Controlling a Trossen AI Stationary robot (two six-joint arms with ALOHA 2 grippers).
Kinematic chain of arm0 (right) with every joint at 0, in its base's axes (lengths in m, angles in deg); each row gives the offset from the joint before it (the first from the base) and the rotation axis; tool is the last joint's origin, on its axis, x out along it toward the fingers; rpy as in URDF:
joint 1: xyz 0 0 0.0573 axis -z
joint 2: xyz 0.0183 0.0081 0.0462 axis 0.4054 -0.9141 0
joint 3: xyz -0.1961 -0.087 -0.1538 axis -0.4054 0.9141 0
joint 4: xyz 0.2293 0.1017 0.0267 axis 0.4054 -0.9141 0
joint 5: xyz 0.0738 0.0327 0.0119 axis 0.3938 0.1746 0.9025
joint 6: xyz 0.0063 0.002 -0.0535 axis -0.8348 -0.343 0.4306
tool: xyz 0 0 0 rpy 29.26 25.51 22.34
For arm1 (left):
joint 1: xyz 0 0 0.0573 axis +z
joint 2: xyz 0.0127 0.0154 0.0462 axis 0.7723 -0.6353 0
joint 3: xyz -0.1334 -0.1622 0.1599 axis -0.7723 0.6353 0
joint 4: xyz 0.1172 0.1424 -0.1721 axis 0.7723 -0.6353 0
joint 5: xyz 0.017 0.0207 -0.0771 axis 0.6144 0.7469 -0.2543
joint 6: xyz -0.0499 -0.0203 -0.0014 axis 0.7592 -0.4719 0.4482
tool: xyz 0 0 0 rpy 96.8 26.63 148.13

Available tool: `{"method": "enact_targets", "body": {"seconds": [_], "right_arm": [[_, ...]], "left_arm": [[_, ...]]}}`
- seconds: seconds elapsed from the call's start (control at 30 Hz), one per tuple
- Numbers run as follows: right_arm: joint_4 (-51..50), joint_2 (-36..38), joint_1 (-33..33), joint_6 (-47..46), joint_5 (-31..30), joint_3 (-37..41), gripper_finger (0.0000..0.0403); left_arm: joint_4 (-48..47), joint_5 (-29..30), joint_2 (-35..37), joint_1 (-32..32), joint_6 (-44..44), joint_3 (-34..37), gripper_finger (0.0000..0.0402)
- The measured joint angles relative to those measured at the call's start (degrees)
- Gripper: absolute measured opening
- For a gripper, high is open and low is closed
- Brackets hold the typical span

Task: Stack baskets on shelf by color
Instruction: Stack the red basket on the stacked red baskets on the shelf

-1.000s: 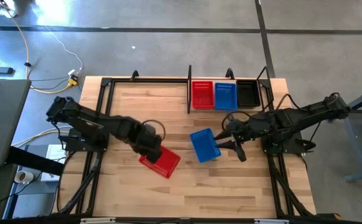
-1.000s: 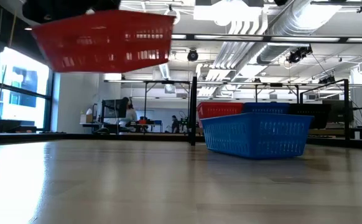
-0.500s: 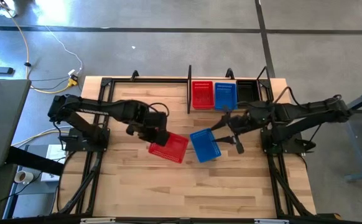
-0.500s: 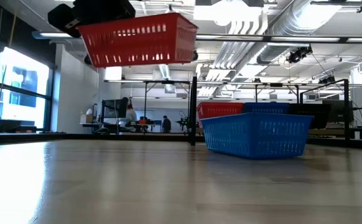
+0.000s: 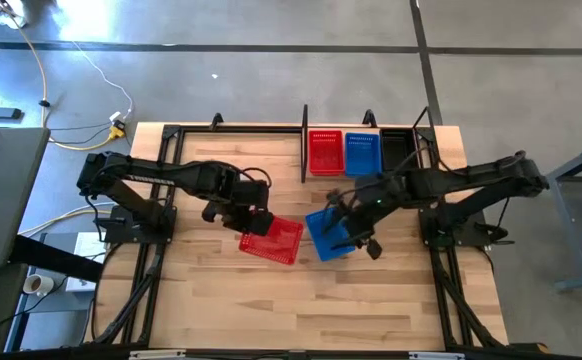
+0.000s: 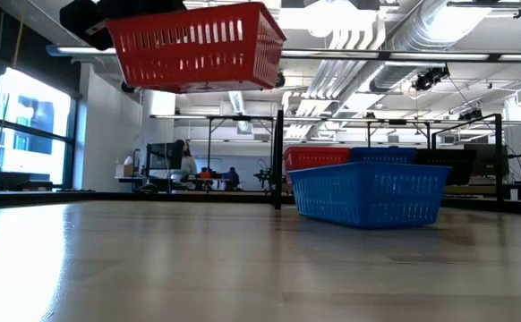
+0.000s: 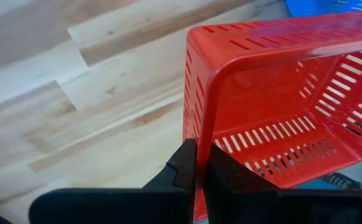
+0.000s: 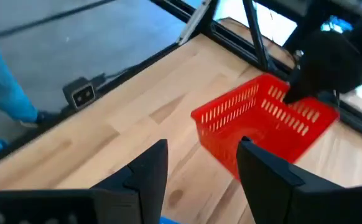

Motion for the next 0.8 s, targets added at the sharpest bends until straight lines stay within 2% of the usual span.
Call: {"method": "enact_targets", "body": {"seconds": [0.2, 0.33, 0.53, 0.8], "right_arm": [[1.11, -4.44, 0.13, 10.59, 0.18, -0.07, 0.0176], [1.04, -7.35, 0.04, 17.48, -2.01, -0.07, 0.0176], [1.32, -10.73, 0.04, 21.48, -6.86, -0.07, 0.0176], [1.57, -11.72, -0.95, 23.46, -8.81, -0.07, 0.0176]], "left_arm": [[0.02, -5.02, 0.0, 2.38, 1.35, 0.02, 0.0], [0.0, -6.21, 0.0, 3.59, 2.66, 0.01, 0.0], [-0.07, -6.17, -0.64, 3.7, 4.78, 0.01, 0.0], [0.06, -6.25, -4.62, 2.6, 4.77, 0.02, 0.0]]}}
